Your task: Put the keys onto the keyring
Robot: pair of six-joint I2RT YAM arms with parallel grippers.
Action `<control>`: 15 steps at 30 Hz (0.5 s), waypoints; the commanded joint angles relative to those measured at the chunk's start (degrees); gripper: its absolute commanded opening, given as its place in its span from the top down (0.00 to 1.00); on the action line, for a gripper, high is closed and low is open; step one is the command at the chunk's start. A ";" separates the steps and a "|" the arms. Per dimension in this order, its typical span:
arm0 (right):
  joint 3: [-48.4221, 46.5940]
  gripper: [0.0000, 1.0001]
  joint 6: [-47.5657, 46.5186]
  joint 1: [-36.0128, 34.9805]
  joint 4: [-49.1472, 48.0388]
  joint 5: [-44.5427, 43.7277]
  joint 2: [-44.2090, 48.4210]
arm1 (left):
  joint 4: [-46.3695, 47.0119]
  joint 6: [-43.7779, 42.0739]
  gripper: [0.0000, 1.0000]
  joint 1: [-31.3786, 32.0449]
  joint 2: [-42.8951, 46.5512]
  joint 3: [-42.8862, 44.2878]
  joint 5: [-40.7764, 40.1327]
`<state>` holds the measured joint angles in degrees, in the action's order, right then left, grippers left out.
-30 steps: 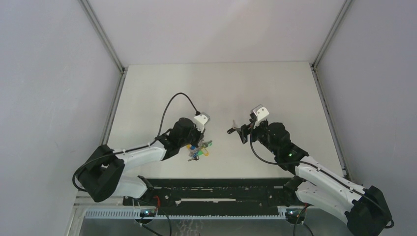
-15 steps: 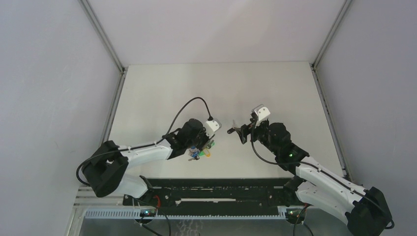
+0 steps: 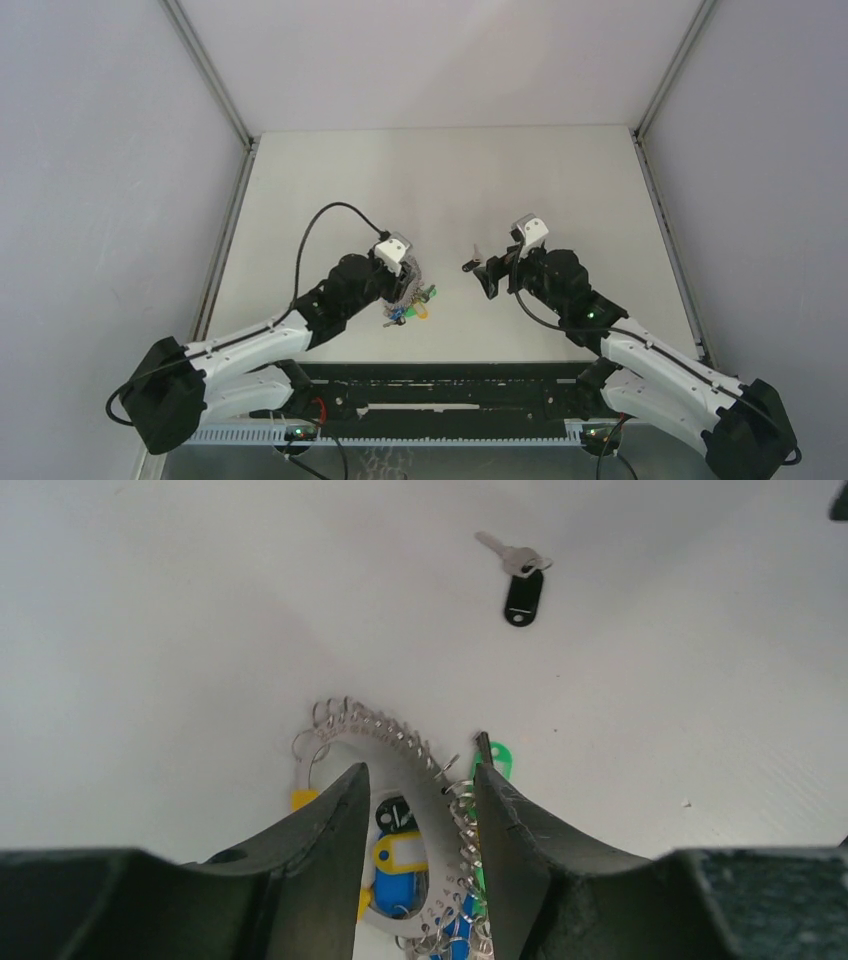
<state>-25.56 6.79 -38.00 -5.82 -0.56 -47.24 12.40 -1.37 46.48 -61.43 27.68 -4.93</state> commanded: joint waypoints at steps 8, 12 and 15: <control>-3.79 0.02 6.19 0.29 4.56 -0.70 -2.23 | 2.82 19.49 0.36 -10.57 12.41 -9.36 -4.51; -4.22 0.00 8.79 1.00 8.04 -5.03 0.39 | -0.83 25.04 0.07 -12.04 18.44 -10.21 -10.44; -4.50 0.00 11.48 2.25 11.96 -8.50 3.47 | -4.88 32.65 0.00 -12.76 22.50 -10.32 -17.19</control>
<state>-27.16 13.65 -37.08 2.31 -3.62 -47.57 11.20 20.34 34.76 -43.33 18.50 -12.91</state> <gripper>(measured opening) 0.997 0.984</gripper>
